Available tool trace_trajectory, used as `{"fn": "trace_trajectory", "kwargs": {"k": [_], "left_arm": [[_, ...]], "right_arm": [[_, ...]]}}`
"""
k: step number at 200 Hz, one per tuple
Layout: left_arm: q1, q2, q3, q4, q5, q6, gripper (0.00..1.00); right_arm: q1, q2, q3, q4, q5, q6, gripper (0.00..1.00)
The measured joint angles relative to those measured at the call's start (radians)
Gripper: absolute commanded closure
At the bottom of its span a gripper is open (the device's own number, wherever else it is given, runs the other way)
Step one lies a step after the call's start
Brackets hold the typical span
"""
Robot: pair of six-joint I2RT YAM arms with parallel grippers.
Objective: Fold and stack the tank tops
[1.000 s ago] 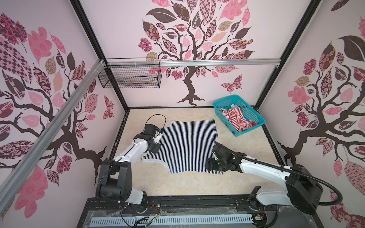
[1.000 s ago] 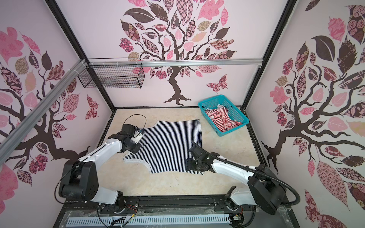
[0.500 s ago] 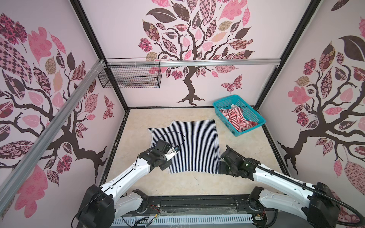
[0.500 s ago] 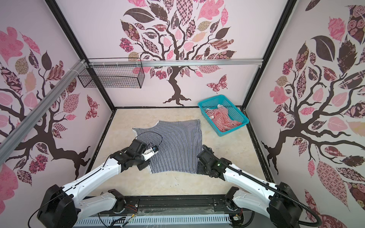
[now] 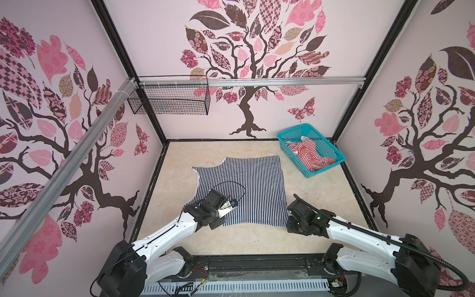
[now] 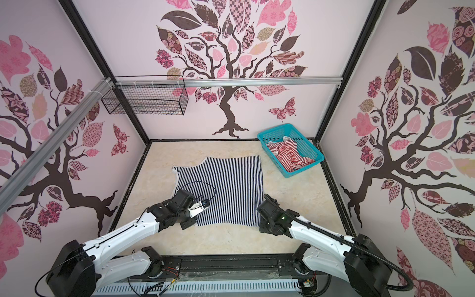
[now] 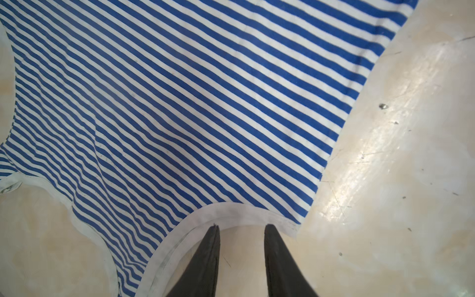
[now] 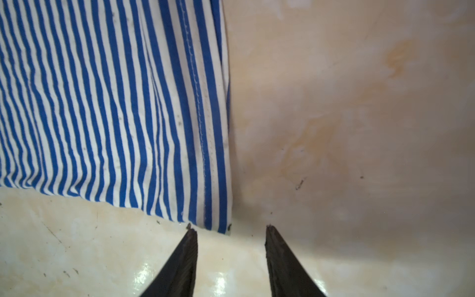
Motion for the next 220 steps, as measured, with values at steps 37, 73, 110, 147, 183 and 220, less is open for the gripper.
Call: {"fn": "trace_trajectory", "kwargs": {"k": [37, 73, 110, 147, 183, 220], "left_arm": [[0.000, 0.014, -0.016, 0.022, 0.002, -0.005, 0.67], [0.000, 0.027, -0.019, 0.031, 0.002, -0.015, 0.67], [-0.002, 0.041, -0.021, 0.043, 0.006, -0.020, 0.67], [-0.002, 0.054, -0.022, 0.047, 0.024, -0.020, 0.66], [-0.002, 0.095, -0.022, 0.041, 0.047, -0.018, 0.66], [-0.006, 0.082, -0.023, 0.004, 0.092, -0.010, 0.64]], "right_arm": [[0.000, 0.048, 0.000, 0.048, -0.011, 0.000, 0.62], [0.000, 0.076, -0.002, 0.073, -0.021, 0.001, 0.83], [0.000, 0.058, -0.004, 0.067, -0.021, -0.001, 0.95], [0.000, 0.012, -0.001, 0.058, -0.032, -0.007, 0.99], [0.000, 0.012, 0.023, 0.046, -0.047, -0.025, 1.00], [0.000, 0.013, 0.040, 0.040, -0.050, -0.032, 1.00]]}}
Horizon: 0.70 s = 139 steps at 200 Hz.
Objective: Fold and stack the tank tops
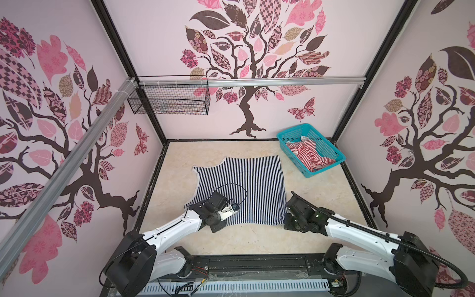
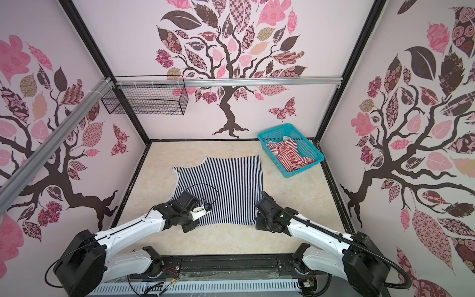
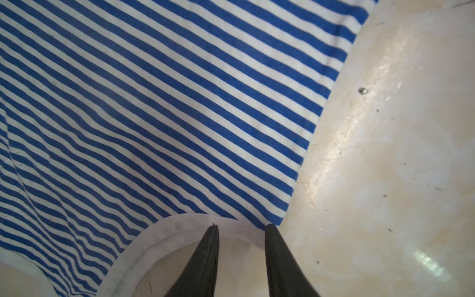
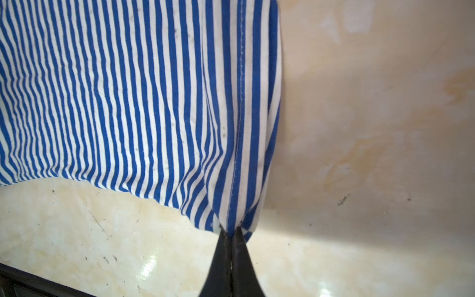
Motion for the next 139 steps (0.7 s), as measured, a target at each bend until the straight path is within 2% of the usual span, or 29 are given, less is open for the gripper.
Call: {"fn": "trace_trajectory", "kwargs": {"k": [59, 139], "left_arm": [[-0.010, -0.002, -0.001, -0.039, 0.039, 0.020, 0.65], [-0.021, 0.080, -0.001, -0.027, 0.019, 0.037, 0.67]], "right_arm": [[0.000, 0.017, 0.002, -0.003, -0.003, -0.013, 1.00], [0.000, 0.022, 0.035, -0.011, -0.004, -0.018, 1.00]]}}
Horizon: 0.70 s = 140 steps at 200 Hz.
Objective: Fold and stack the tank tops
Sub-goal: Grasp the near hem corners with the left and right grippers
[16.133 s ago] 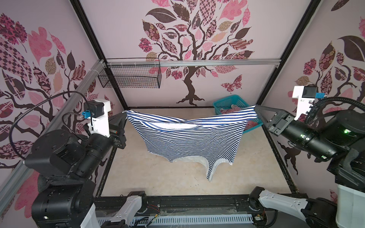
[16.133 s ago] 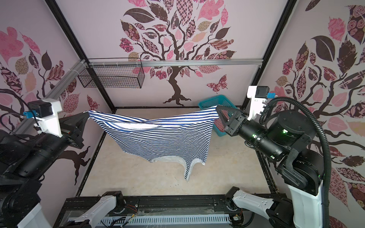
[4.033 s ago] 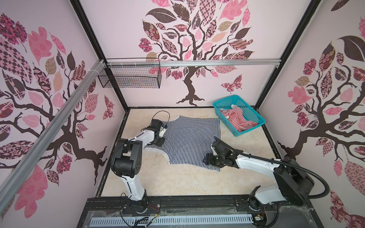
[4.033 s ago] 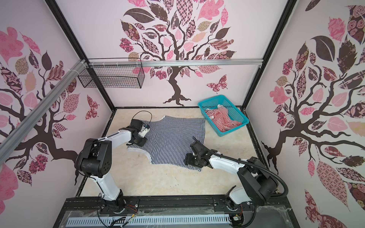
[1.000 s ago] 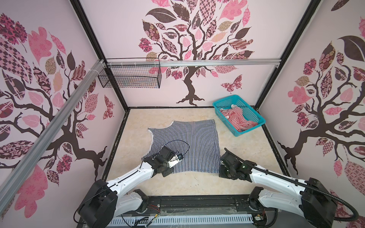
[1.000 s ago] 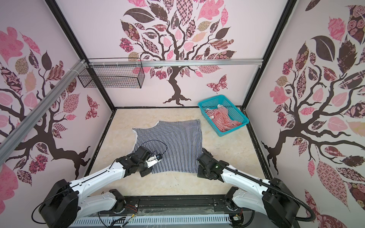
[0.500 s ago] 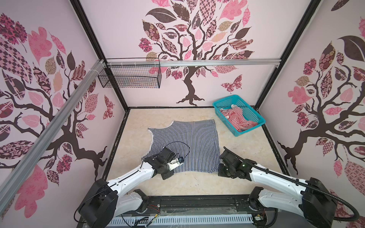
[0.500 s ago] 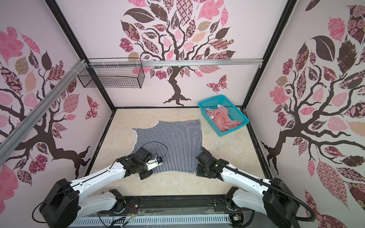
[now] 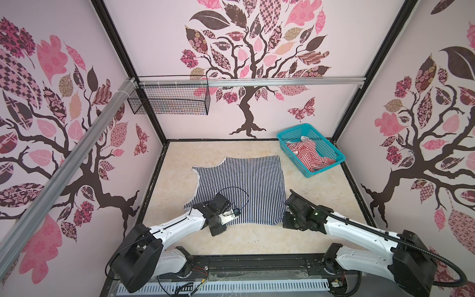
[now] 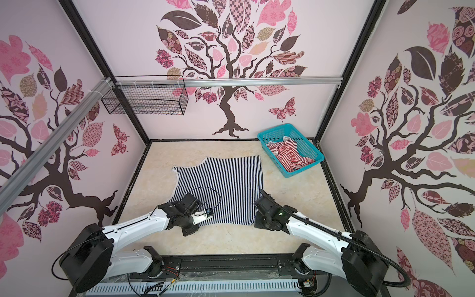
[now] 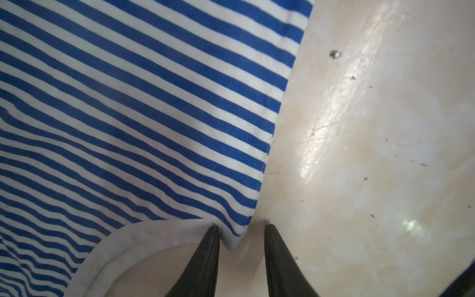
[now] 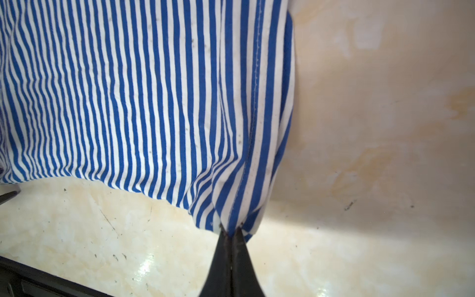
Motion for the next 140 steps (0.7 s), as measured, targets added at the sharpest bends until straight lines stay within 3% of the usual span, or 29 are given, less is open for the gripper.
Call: {"fn": "trace_trajectory", "kwargs": {"k": [19, 66, 140], "left_arm": [[-0.001, 0.005, 0.000, 0.006, -0.003, 0.002, 0.71], [-0.003, 0.014, 0.009, 0.012, -0.012, 0.005, 0.92], [-0.003, -0.021, 0.022, -0.055, 0.000, 0.006, 0.98]], "right_arm": [[0.000, 0.000, 0.000, -0.002, 0.000, -0.003, 1.00], [0.000, 0.000, 0.013, -0.023, -0.001, -0.008, 1.00], [0.000, -0.060, 0.008, -0.070, -0.026, -0.022, 1.00]]}}
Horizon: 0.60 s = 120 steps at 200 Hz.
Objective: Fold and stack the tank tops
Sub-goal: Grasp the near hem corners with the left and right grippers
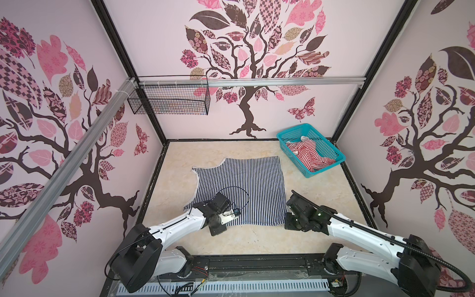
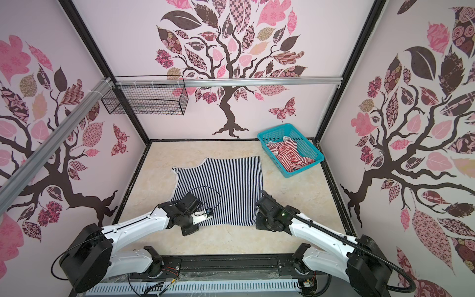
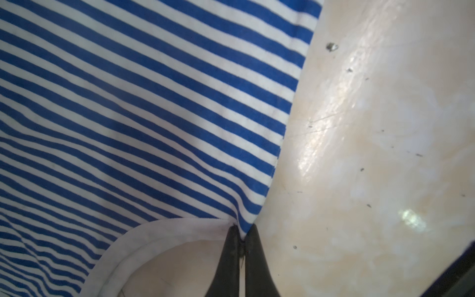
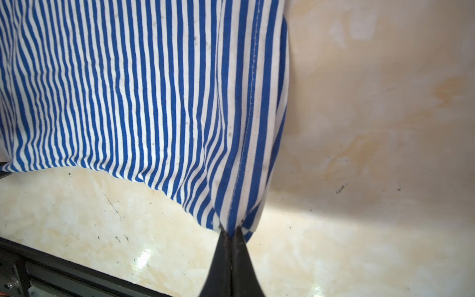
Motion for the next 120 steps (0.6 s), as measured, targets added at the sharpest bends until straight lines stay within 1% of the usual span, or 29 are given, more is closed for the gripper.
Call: {"fn": "trace_trajectory", "kwargs": {"k": [27, 67, 120], "left_arm": [[0.000, -0.045, 0.007, -0.043, 0.028, 0.000, 0.99], [0.000, -0.059, 0.039, -0.114, 0.069, 0.002, 1.00], [0.000, -0.114, 0.058, -0.220, 0.114, 0.027, 1.00]], "right_arm": [[0.000, -0.026, -0.014, -0.010, -0.015, 0.000, 1.00], [0.000, -0.093, -0.050, -0.023, -0.052, 0.008, 1.00], [0.000, -0.194, -0.069, -0.090, -0.068, 0.024, 1.00]]}}
